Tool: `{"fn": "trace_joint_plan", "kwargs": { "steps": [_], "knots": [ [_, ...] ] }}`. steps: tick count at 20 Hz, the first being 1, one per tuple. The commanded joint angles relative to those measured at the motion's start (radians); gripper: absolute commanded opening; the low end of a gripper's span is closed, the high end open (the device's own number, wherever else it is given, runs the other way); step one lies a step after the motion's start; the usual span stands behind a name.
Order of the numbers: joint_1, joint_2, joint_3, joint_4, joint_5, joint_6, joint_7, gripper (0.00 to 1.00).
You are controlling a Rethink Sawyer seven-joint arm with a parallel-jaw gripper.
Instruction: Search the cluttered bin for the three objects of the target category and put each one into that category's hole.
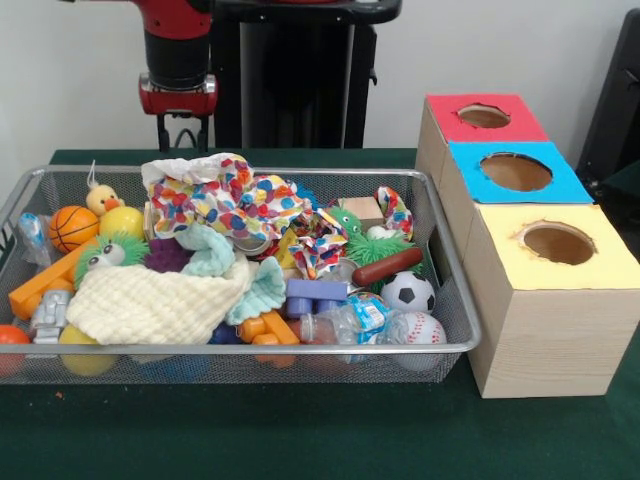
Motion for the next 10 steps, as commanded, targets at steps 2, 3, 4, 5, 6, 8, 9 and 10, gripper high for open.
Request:
{"fn": "trace_joint_plan", "kwargs": {
  "steps": [2,3,4,5,6,8,9,10],
  "knots": [
    [-0.044,0.024,0.044,-0.136,-0.091,-0.004,-0.084,1.00],
    [-0.056,0.015,0.055,-0.133,-0.094,-0.003,-0.098,1.00],
    [-0.072,0.007,0.071,-0.132,-0.093,0.002,-0.117,1.00],
    [-0.092,0.002,0.091,-0.132,-0.086,0.017,-0.139,1.00],
    [-0.109,-0.003,0.107,-0.132,-0.079,0.030,-0.158,1.00],
    [-0.140,-0.008,0.136,-0.136,-0.067,0.058,-0.193,1.00],
    [-0.160,-0.005,0.151,-0.140,-0.065,0.065,-0.209,1.00],
    [-0.169,-0.002,0.160,-0.145,-0.070,0.066,-0.213,1.00]
  ]
}}
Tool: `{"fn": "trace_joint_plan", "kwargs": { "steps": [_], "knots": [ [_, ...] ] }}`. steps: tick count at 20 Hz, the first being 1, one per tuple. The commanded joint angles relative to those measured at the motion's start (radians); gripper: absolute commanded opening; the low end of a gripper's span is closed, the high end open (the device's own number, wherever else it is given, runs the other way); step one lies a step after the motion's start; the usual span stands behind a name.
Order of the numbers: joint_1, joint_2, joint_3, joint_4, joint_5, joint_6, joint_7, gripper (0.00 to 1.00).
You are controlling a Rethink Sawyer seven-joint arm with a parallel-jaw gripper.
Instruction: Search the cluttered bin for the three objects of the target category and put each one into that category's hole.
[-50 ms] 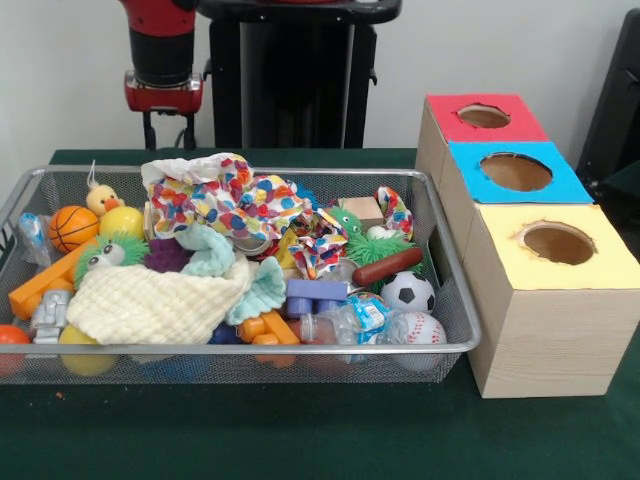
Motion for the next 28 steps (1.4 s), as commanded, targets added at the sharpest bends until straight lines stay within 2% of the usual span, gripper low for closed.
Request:
{"fn": "trace_joint_plan", "kwargs": {
  "steps": [1,5,9,12,15,24,28],
  "knots": [
    [-0.086,0.007,0.142,-0.149,-0.045,0.067,-0.217,1.00],
    [-0.121,0.017,0.184,-0.164,-0.042,0.080,-0.235,1.00],
    [-0.141,0.068,0.221,-0.205,-0.058,0.049,-0.211,1.00],
    [-0.143,0.101,0.234,-0.241,-0.069,0.055,-0.212,1.00],
    [-0.142,0.103,0.232,-0.255,-0.091,0.054,-0.217,1.00],
    [-0.205,0.123,0.286,-0.265,-0.100,0.103,-0.323,1.00],
    [-0.229,0.094,0.329,-0.252,-0.044,0.177,-0.365,1.00]
  ]
}}
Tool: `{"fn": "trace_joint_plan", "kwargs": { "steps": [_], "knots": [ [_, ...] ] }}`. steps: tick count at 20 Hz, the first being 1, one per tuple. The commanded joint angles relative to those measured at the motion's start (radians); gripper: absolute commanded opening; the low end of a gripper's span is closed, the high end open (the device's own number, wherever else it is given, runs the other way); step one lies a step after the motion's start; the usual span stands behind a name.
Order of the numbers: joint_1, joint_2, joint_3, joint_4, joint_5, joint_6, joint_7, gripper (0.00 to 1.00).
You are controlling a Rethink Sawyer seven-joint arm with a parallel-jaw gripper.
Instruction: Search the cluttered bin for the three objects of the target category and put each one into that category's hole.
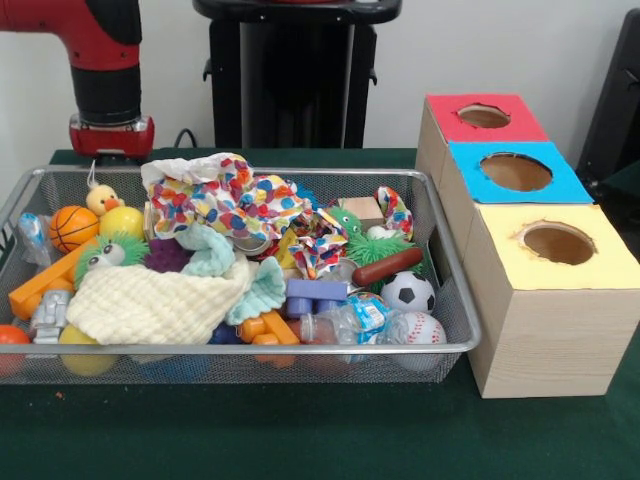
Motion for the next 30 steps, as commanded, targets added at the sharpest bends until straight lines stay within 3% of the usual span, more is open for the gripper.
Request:
{"fn": "trace_joint_plan", "kwargs": {
  "steps": [1,5,8,19,30],
  "knots": [
    [-0.042,-0.017,0.148,-0.096,0.033,0.224,-0.383,1.00],
    [-0.043,-0.050,0.184,-0.106,0.151,0.408,-0.438,1.00],
    [-0.030,-0.064,0.203,-0.126,0.182,0.459,-0.439,1.00],
    [-0.086,-0.037,0.306,-0.143,0.213,0.443,-0.405,1.00],
    [-0.060,-0.101,0.335,-0.168,0.244,0.582,-0.424,1.00]
  ]
}}
